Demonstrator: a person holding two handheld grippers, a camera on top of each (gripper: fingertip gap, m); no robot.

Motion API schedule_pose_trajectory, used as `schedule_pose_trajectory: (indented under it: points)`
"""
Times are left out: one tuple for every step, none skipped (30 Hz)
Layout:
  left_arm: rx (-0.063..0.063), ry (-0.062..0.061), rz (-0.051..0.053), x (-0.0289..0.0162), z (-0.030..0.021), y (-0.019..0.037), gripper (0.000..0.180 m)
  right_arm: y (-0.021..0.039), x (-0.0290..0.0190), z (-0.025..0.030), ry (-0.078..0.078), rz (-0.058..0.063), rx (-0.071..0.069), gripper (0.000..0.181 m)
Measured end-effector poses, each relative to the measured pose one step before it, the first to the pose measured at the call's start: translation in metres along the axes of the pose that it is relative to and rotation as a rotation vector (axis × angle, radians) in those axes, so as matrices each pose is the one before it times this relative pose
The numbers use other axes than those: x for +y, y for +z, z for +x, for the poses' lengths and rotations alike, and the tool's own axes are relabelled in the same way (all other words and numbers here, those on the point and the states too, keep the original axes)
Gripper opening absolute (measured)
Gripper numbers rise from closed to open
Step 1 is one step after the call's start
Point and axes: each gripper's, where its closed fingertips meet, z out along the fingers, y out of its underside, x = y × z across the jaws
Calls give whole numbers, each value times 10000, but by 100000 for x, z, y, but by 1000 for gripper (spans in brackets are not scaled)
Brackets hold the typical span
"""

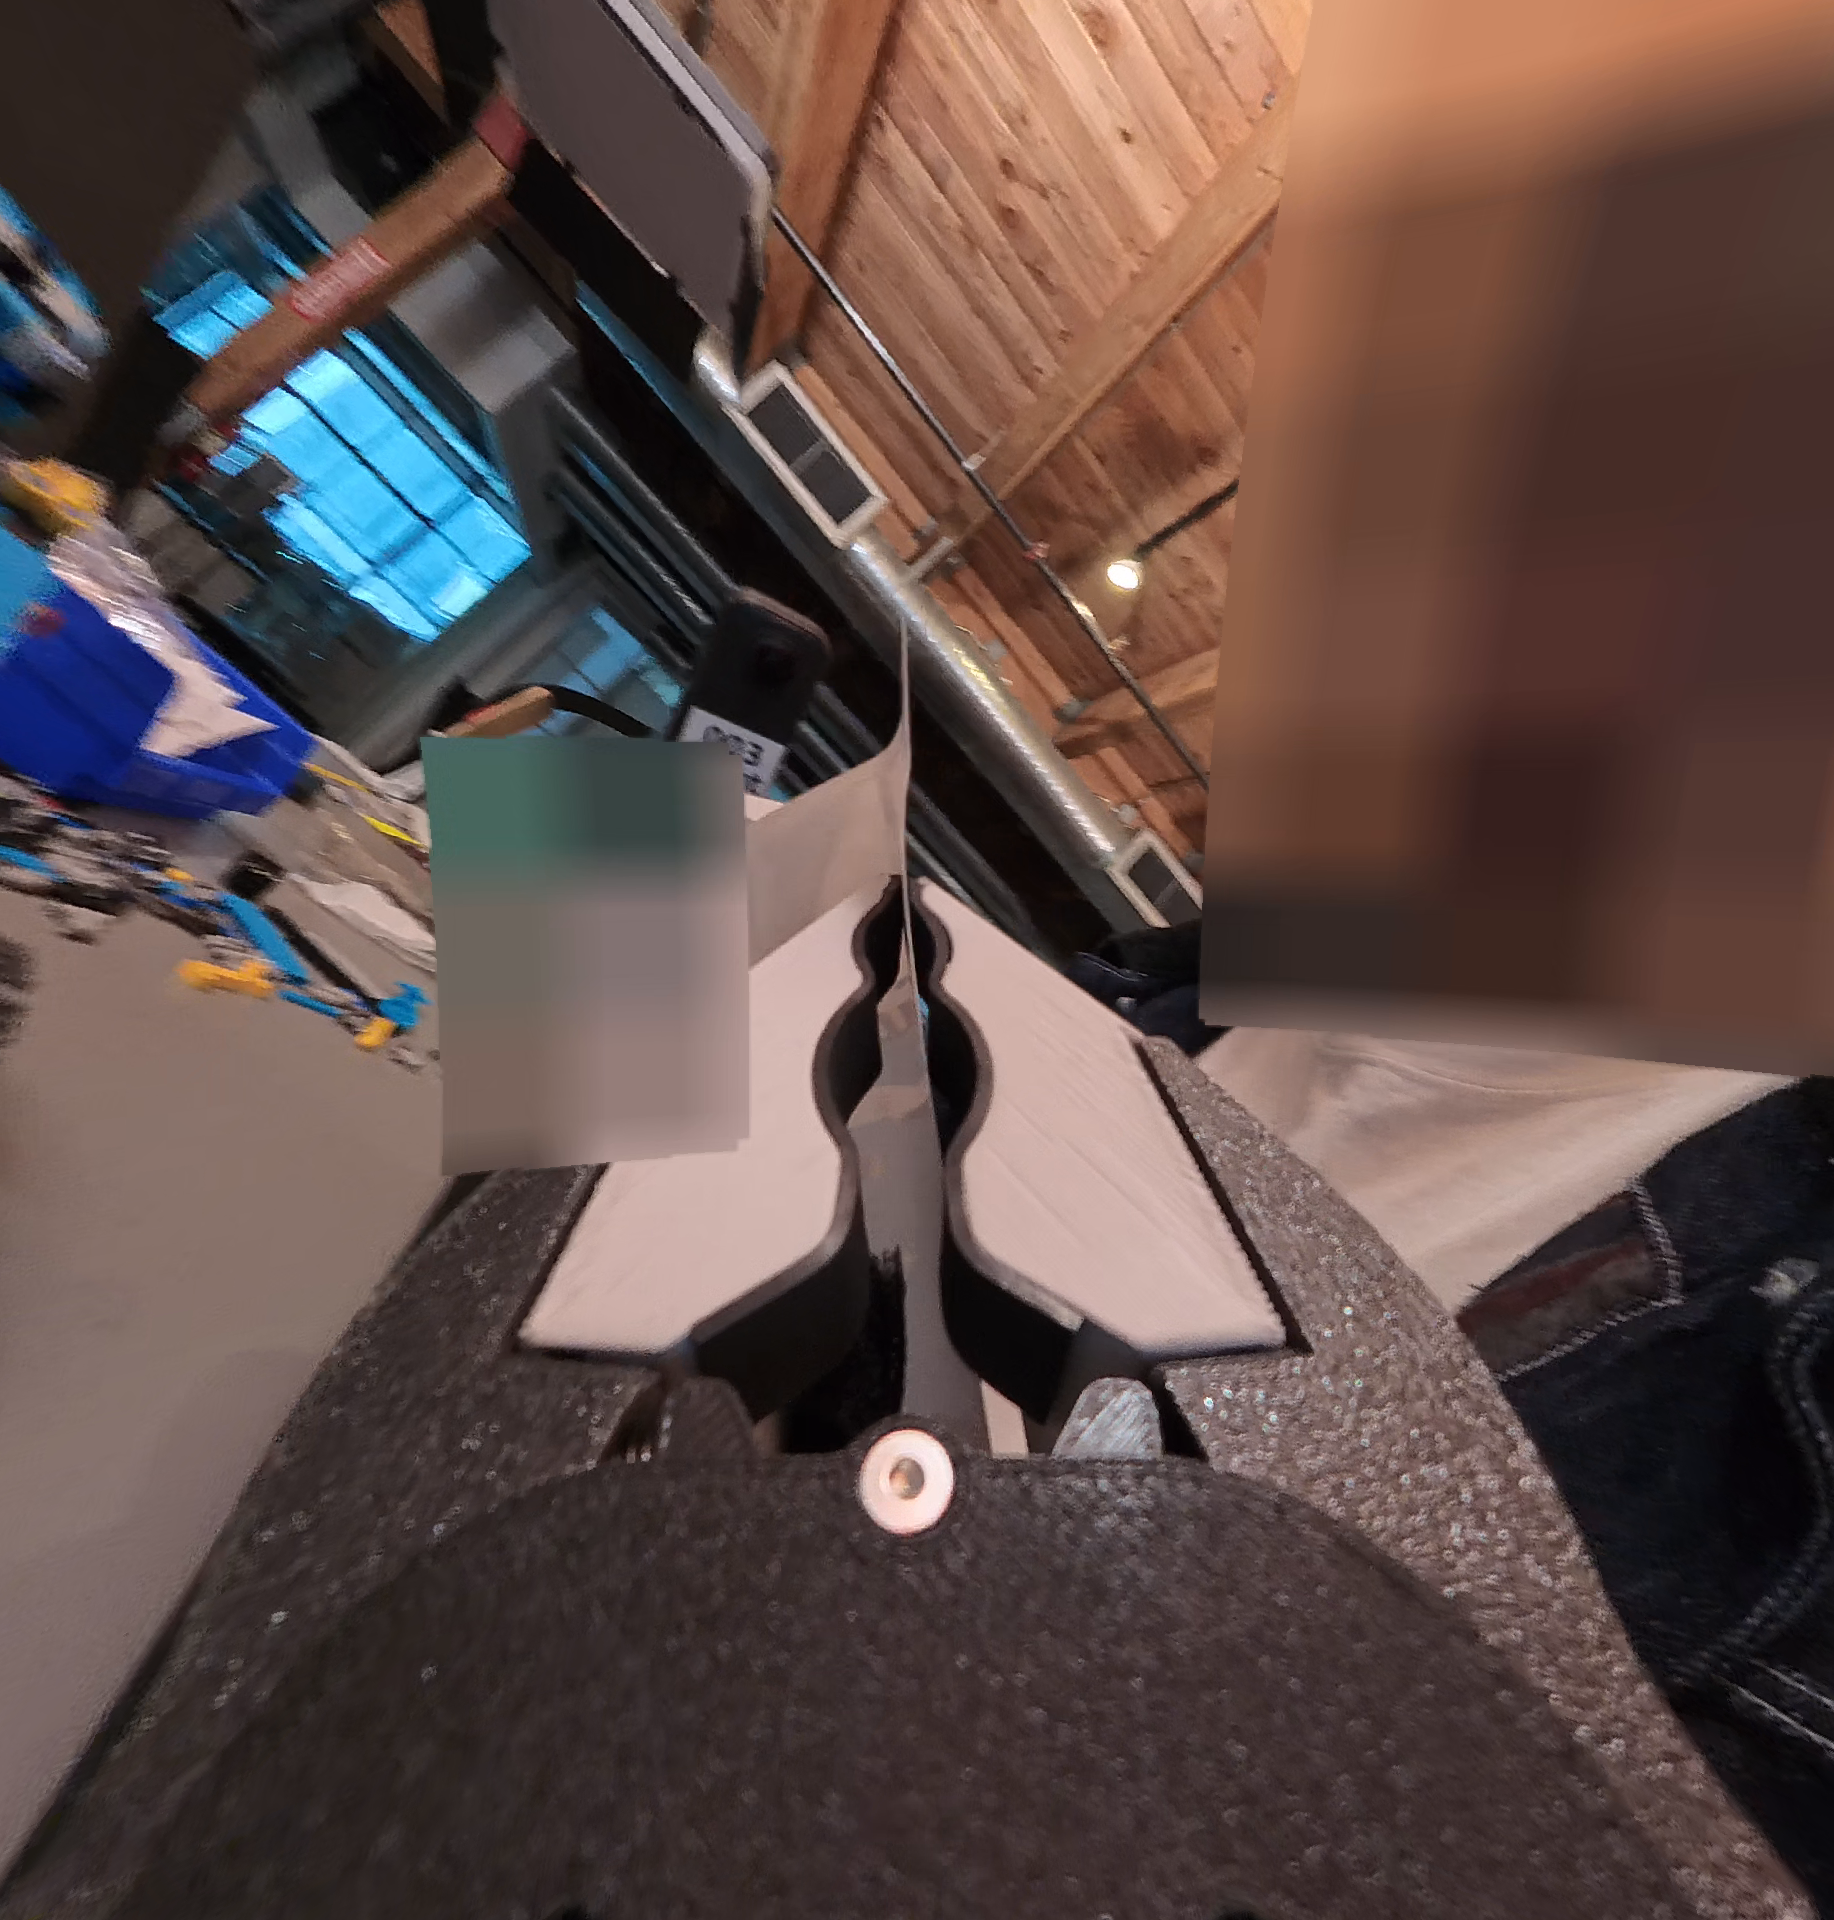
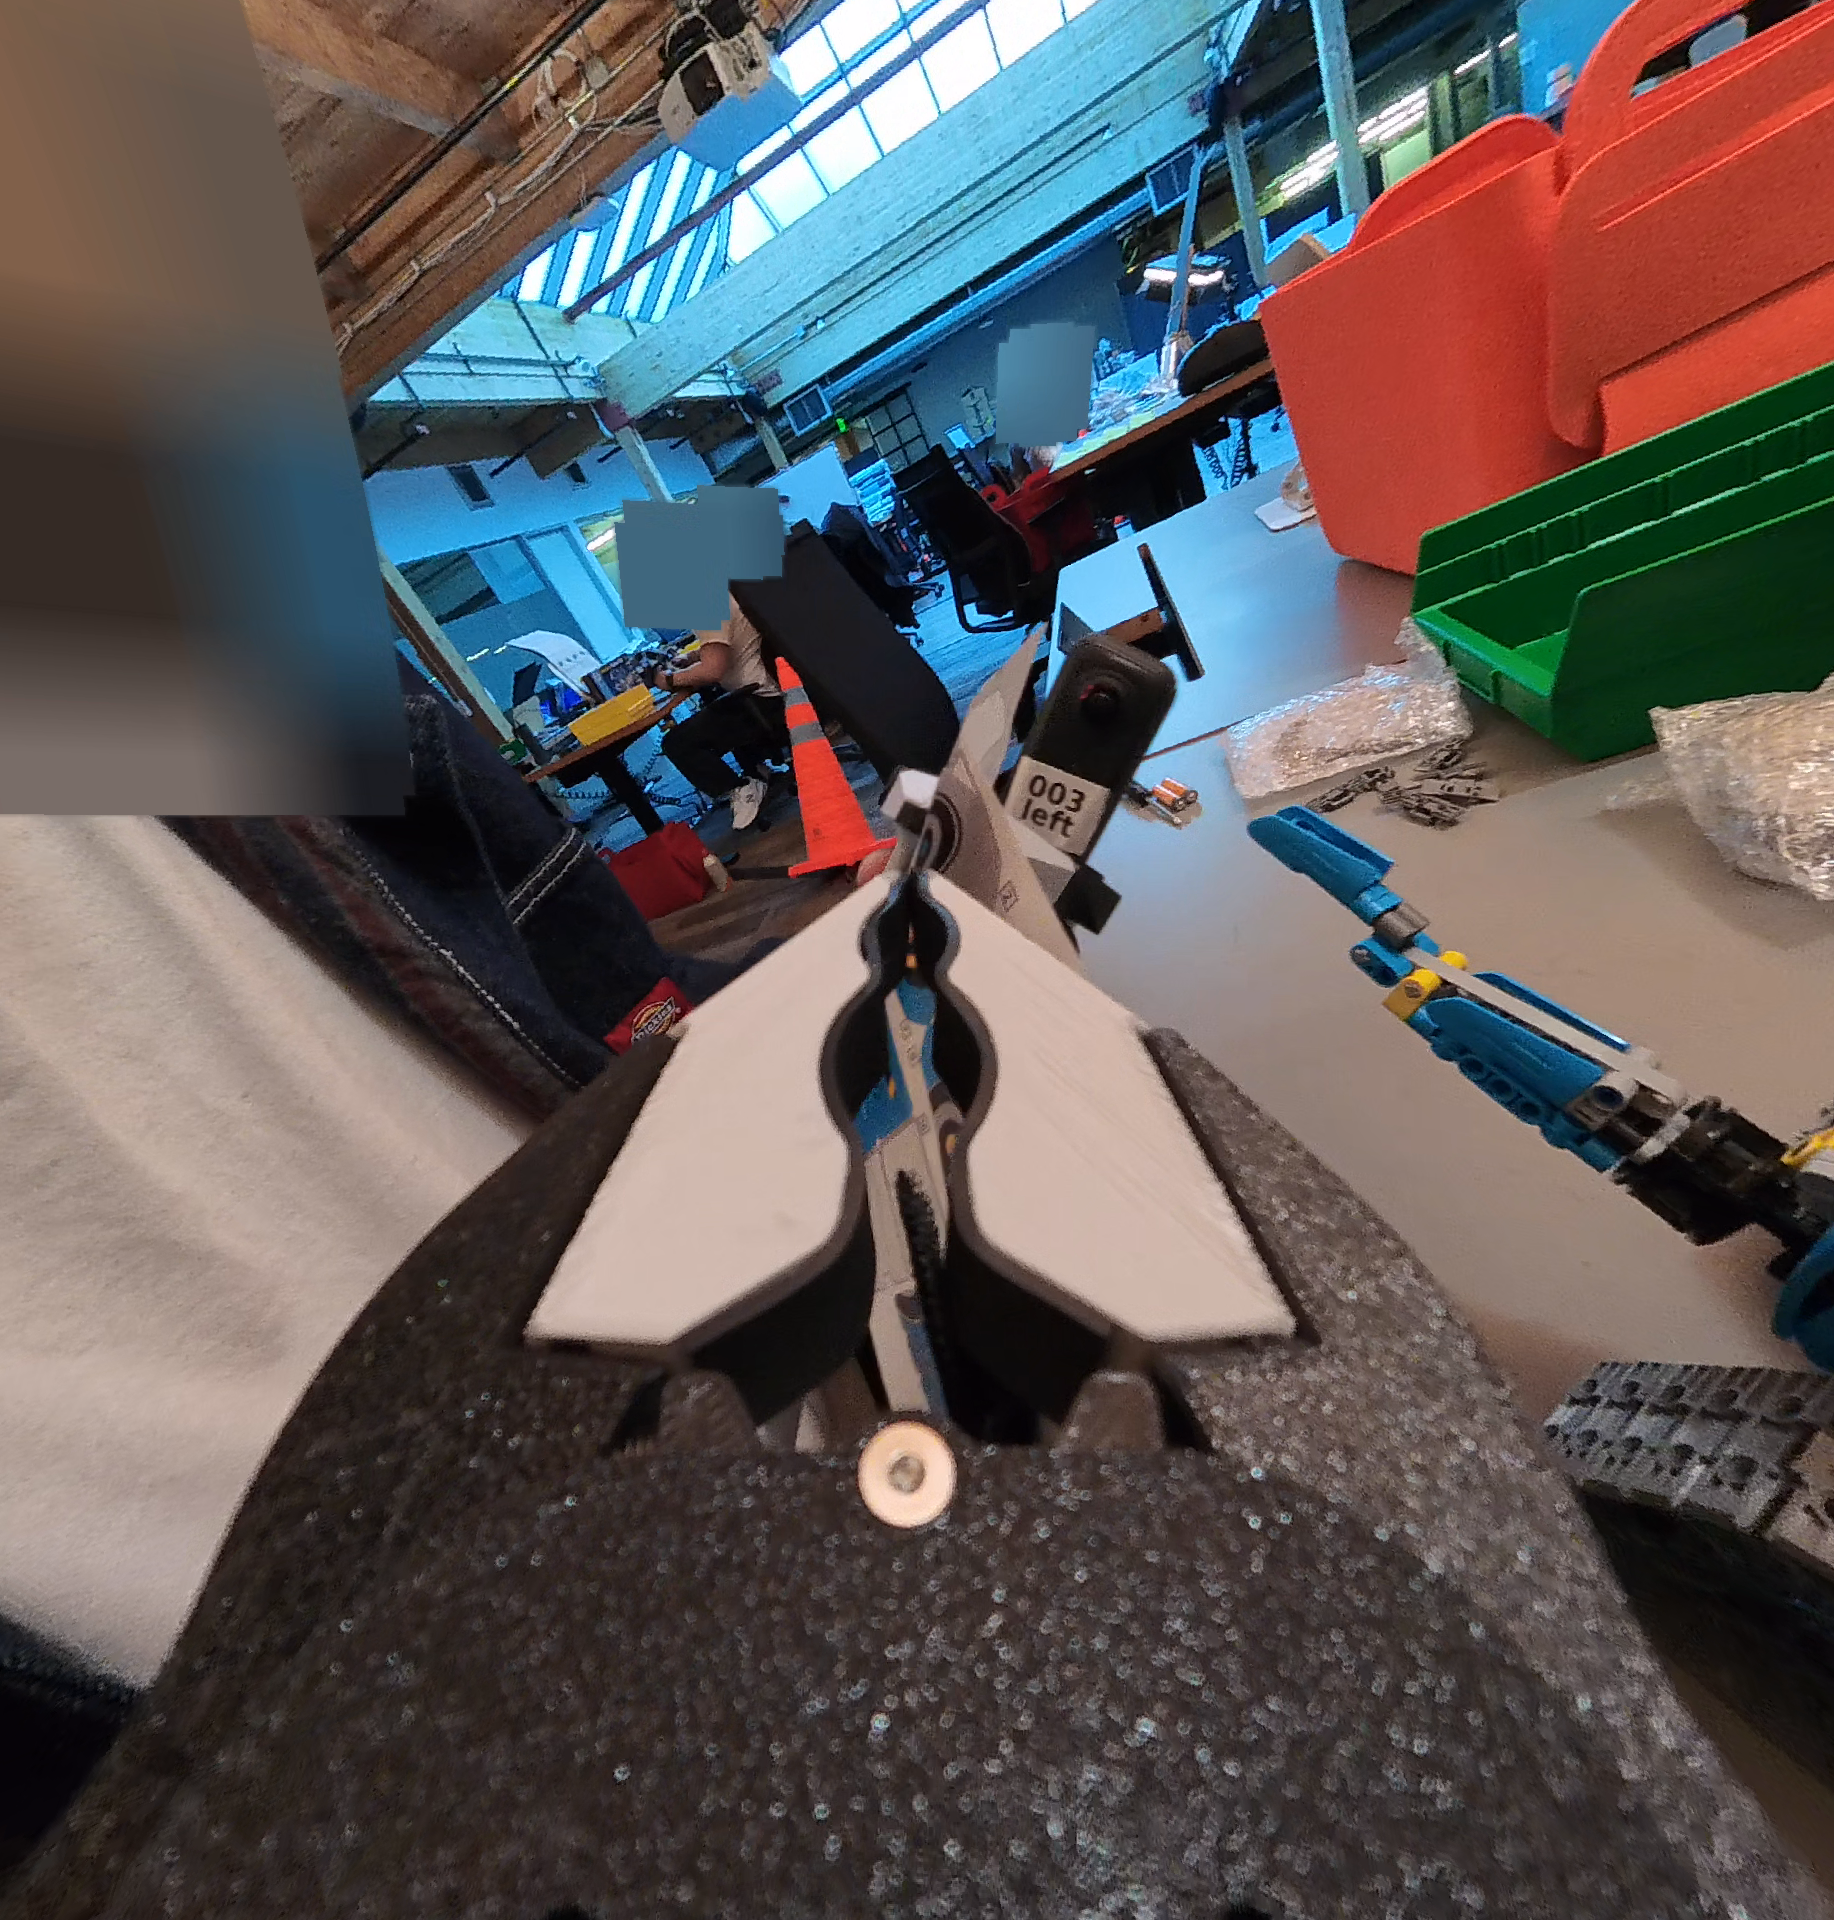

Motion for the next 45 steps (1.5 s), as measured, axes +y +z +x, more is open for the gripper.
schedule_pose_trajectory:
  points:
    - [-225,217,39,-138,-98,-323,0,-174,-84,297,-11,95,131,0]
    - [-230,234,42,-149,-151,-292,0,-111,-32,251,24,49,75,0]
    - [-213,215,67,-183,-103,-279,0,-73,-55,271,46,61,90,0]
    - [-180,186,47,-160,-5,-290,0,-77,-82,201,37,92,111,0]
    - [-230,190,72,-168,-44,-315,0,-118,-2,199,54,63,48,0]
    - [-272,191,132,-191,-160,-362,0,-48,-13,209,47,60,57,0]
    - [-252,168,114,-164,-184,-352,0,-95,15,200,16,49,106,0]
    - [-263,153,72,-89,-233,-350,0,-77,13,182,12,34,73,0]
    - [-316,150,80,-90,-269,-467,0,-25,-63,109,15,60,41,0]
    - [-373,148,104,-135,-358,-568,0,-8,-54,74,6,66,36,0]
    - [-406,167,114,-175,-309,-741,0,-4,28,152,-23,18,62,0]
    - [-447,208,155,-258,-302,-937,0,-48,-23,110,-87,12,80,0]
    - [-507,226,224,-424,-368,-1127,0,-126,-112,-8,-123,43,69,0]
    - [-573,203,297,-624,-522,-1336,0,-114,-124,-28,-138,43,80,0]
    - [-628,161,350,-808,-718,-1495,0,-167,7,145,-125,-16,105,0]
    - [-767,150,361,-941,-1106,-1605,0,-76,55,154,-127,-58,133,0]
    - [-969,178,301,-972,-1619,-1624,0,-197,12,178,-114,-26,102,0]
    - [-1082,182,220,-947,-2026,-1540,0,-182,-73,95,-65,25,24,0]
    - [-1019,126,288,-1109,-2146,-1364,0,-118,-87,107,30,31,11,0]
    - [-810,38,386,-1307,-1965,-1079,0,-111,-37,208,68,18,8,0]
    - [-643,-35,409,-1376,-1798,-727,0,-119,-117,179,68,30,13,0]
    - [-649,-70,359,-1292,-1822,-356,0,-48,-30,256,19,20,52,0]
    - [-726,-92,322,-1212,-1893,10,0,-10,34,214,10,-11,28,0]
    - [-735,-133,266,-979,-1748,311,0,37,68,204,-8,-30,56,0]
    - [-547,-102,170,-674,-1299,651,0,31,104,286,-61,-51,134,0]
    - [-341,-10,68,-345,-790,913,0,89,171,364,-121,-91,213,0]
    - [-386,51,-140,156,-655,989,0,0,237,409,-163,-126,264,0]
    - [-485,193,-352,595,-577,1056,0,123,219,407,-186,-151,322,0]
    - [-313,314,-286,574,-218,867,0,87,154,441,-220,-133,394,0]
    - [-220,330,-137,370,-38,604,0,-112,89,492,-249,-84,420,0]
    - [-396,410,-177,370,-339,376,0,-173,48,541,-234,-85,441,0]
    - [-462,453,-247,391,-450,239,0,-277,49,603,-277,-128,532,0]
    - [-440,378,-211,302,-458,74,0,-272,130,745,-386,-145,578,0]
    - [-434,354,-239,347,-479,-16,7,-217,191,798,-416,-166,589,0]
    - [-432,361,-299,401,-527,-99,28,-310,103,732,-435,-138,556,0]
    - [-443,313,-150,170,-625,-289,42,-212,132,579,-441,-152,459,0]
    - [-378,276,44,-142,-630,-498,59,-182,102,476,-520,-130,445,0]
    - [-357,230,44,-226,-662,-642,72,-140,157,478,-593,-158,484,0]
    - [-395,122,19,-322,-784,-786,80,-82,267,464,-644,-195,498,0]
    - [-353,48,108,-530,-745,-976,86,-58,333,456,-724,-190,551,0]
    - [-268,49,247,-800,-559,-1114,90,-37,317,436,-786,-133,598,0]
    - [-232,51,264,-937,-359,-1202,89,-7,313,295,-763,-98,545,0]
    - [-110,89,235,-1003,166,-1269,89,36,299,137,-663,-64,472,0]
    - [175,175,288,-1162,1138,-1375,88,73,308,44,-563,-42,430,0]
    - [536,247,360,-1253,2328,-1416,80,86,271,-24,-495,-36,393,0]
